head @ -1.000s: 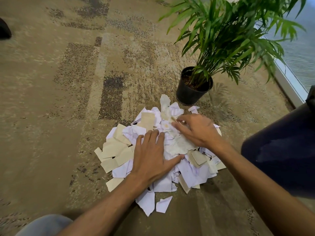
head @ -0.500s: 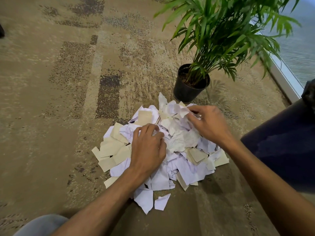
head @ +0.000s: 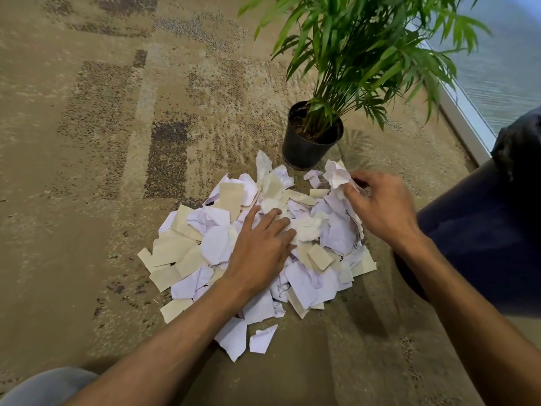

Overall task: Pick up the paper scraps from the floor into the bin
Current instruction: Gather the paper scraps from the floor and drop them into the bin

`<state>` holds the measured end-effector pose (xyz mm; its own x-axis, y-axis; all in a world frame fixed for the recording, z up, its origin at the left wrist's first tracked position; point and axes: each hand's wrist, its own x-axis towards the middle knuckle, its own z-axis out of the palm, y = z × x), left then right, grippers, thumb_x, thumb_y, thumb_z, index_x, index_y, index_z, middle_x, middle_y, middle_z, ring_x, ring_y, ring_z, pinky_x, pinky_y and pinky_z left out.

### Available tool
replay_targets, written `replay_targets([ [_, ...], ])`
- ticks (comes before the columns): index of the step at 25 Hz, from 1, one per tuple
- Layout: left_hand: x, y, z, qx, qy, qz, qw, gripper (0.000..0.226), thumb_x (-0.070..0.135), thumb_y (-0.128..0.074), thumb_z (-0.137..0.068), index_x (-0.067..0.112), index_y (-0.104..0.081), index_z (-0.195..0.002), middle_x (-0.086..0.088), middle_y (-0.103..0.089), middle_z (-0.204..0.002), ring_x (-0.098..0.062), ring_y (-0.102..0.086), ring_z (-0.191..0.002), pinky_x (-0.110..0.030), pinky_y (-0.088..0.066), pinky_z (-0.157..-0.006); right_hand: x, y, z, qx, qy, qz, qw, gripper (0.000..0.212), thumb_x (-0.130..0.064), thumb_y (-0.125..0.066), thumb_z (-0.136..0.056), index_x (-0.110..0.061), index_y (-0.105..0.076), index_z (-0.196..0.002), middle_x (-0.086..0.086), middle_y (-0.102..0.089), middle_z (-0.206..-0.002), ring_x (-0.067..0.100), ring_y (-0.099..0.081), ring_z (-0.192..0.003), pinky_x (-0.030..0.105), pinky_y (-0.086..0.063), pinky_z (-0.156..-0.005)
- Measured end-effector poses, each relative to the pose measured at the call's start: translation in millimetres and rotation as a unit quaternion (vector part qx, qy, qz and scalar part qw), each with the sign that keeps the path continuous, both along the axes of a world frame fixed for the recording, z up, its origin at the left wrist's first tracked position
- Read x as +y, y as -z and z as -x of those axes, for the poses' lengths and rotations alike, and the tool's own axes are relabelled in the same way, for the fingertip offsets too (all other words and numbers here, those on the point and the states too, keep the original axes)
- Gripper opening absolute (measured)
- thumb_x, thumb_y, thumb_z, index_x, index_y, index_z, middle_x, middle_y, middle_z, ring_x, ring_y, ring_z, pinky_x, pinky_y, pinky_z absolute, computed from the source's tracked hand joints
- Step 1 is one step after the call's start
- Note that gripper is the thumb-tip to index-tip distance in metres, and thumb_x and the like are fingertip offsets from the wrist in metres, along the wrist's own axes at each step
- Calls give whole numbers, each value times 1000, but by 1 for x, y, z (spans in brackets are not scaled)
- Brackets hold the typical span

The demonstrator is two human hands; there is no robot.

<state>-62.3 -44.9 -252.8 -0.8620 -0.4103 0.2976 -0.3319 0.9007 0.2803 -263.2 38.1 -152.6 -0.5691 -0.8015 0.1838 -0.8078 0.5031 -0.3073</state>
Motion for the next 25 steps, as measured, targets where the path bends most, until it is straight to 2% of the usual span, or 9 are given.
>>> replay_targets([
  [2, -3, -12, -2, 70, -13, -28, 997, 23, 29, -56, -92, 15, -70, -103, 0, -68, -108, -23, -56, -114, -41, -30, -104, 4, 4, 6, -5, 31, 10, 999, 32, -31, -57, -94, -16, -69, -119, 2, -74, -102, 18, -66, -82, 23, -42, -63],
  [6, -18, -42, -12, 164, -89, -115, 976, 28, 26, -53, -92, 8, -70, -106, -5, -71, -101, -21, -63, -96, -33, -48, -85, 11, 7, 11, -14, 72, 36, 997, 31, -31, -57, -92, -19, -70, -119, 0, -74, -104, 18, -67, -86, 29, -49, -72],
  [8, -30, -54, -18, 170, -114, -122, 971, 23, 23, -57, -93, 8, -70, -105, -6, -71, -98, -22, -64, -89, -35, -54, -75, 16, 5, 7, 7, 71, 29, 997, 31, -31, -57, -93, -20, -69, -119, 1, -74, -99, 19, -65, -78, 30, -50, -70],
  [10, -40, -59, -24, 126, -129, -68, 981, 20, 15, -60, -91, 6, -70, -106, -7, -70, -91, -25, -64, -80, -38, -55, -62, 21, 7, 0, 62, 62, -32, 996, 29, -28, -56, -95, -16, -68, -119, 4, -73, -86, 16, -55, -65, 24, -39, -59],
  [13, -46, -53, -31, -26, -139, -14, 990, 31, 5, -61, -85, 8, -66, -116, -9, -66, -88, -30, -59, -77, -35, -49, -51, 27, 23, -12, 120, 28, -136, 983, 21, -23, -52, -96, -11, -69, -94, 0, -57, -68, 15, -43, -56, 22, -20, -46],
  [16, -45, -45, -34, -139, -105, -21, 984, 32, 12, -53, -87, 14, -65, -116, -8, -61, -106, -30, -54, -96, -37, -46, -66, 32, 45, -17, 138, -17, -204, 969, 27, -28, -43, -96, -15, -65, -91, 1, -65, -78, 20, -53, -68, 28, -37, -49],
  [20, -40, -39, -40, -185, -55, -50, 980, 62, 49, -21, -82, 15, -57, -120, -7, -50, -128, -25, -41, -121, -43, -37, -91, 37, 54, -17, 97, -20, -235, 967, 59, -64, -33, -94, -24, -57, -130, 0, -65, -121, 24, -59, -106, 35, -52, -74],
  [23, -34, -32, -39, -203, -42, -48, 977, 73, 70, -33, -77, 16, -54, -121, -4, -48, -130, -24, -37, -125, -45, -30, -99, 35, 56, -16, 81, -7, -260, 962, 84, -85, -31, -80, -28, -48, -139, -2, -61, -128, 23, -63, -105, 35, -55, -73],
  [25, -31, -28, -34, -187, -53, -45, 980, 64, 66, -48, -78, 15, -57, -116, -5, -51, -125, -25, -41, -122, -43, -33, -96, 32, 58, -17, 84, -4, -260, 962, 78, -79, -41, -81, -28, -46, -140, -1, -63, -124, 25, -65, -101, 34, -53, -71],
])
